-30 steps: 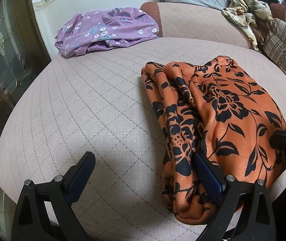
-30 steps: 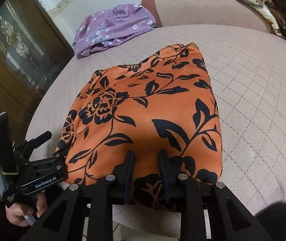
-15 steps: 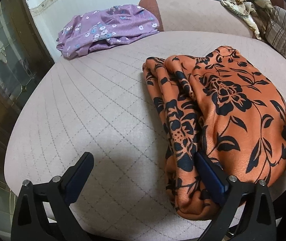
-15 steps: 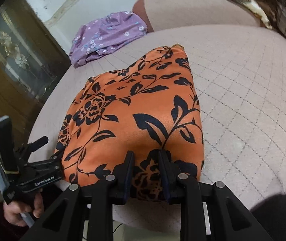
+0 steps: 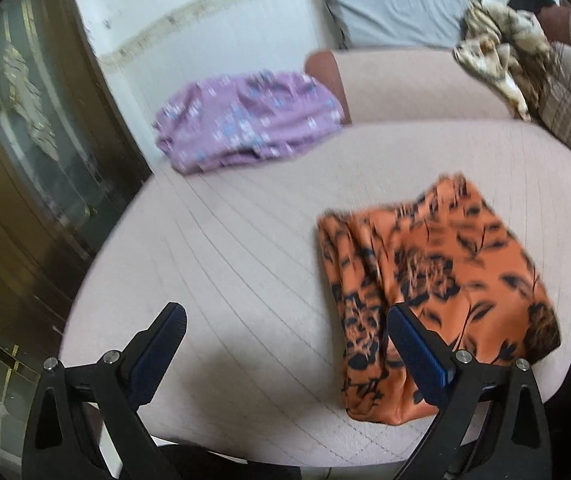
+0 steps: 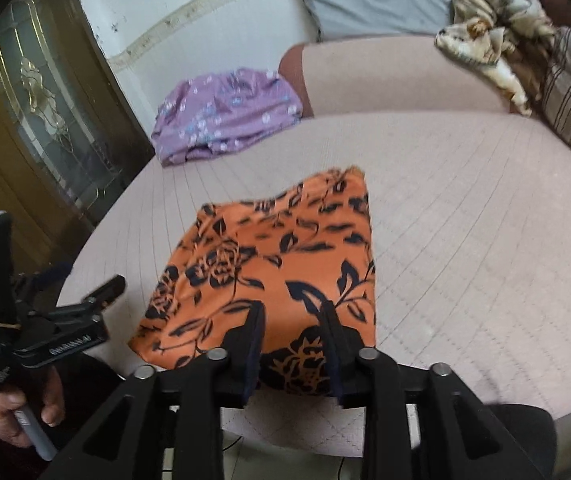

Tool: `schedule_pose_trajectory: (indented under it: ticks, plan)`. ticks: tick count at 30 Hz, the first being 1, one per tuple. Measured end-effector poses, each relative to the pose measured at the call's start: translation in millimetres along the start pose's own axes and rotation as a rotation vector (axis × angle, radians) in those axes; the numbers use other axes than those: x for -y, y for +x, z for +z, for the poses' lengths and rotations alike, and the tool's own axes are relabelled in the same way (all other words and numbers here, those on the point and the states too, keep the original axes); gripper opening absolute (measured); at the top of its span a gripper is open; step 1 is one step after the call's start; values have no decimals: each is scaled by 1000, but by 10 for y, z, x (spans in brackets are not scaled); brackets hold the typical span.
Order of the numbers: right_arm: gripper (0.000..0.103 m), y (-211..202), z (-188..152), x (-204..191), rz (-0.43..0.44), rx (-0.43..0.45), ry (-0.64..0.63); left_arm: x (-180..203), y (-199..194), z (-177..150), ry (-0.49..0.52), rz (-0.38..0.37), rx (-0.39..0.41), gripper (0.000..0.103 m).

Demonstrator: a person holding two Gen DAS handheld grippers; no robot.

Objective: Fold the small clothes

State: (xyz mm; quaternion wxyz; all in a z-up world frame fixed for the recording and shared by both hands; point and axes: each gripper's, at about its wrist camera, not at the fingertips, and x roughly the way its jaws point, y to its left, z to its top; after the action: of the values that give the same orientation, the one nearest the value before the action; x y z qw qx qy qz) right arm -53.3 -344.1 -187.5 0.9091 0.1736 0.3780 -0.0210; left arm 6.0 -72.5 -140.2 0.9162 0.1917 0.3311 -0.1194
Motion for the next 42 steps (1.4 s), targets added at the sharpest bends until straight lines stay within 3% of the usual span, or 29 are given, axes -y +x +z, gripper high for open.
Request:
schedule_pose_trajectory:
  ticks: [2,14,21,42]
  plan:
    - [72,-122,33,-17,7,40,2,-35,-124,67,-11,2,29,101]
    - [72,-608,268,-219,-17,184,-37,-305,-877,383,-88,36,167,101]
    - [72,-725,324,-362,-29,220,-73,-400,-1174,499,-107,50,223,101]
    - [72,-955,398,-503,-69,308,-78,-485,-1327,582,-131,55,231,101]
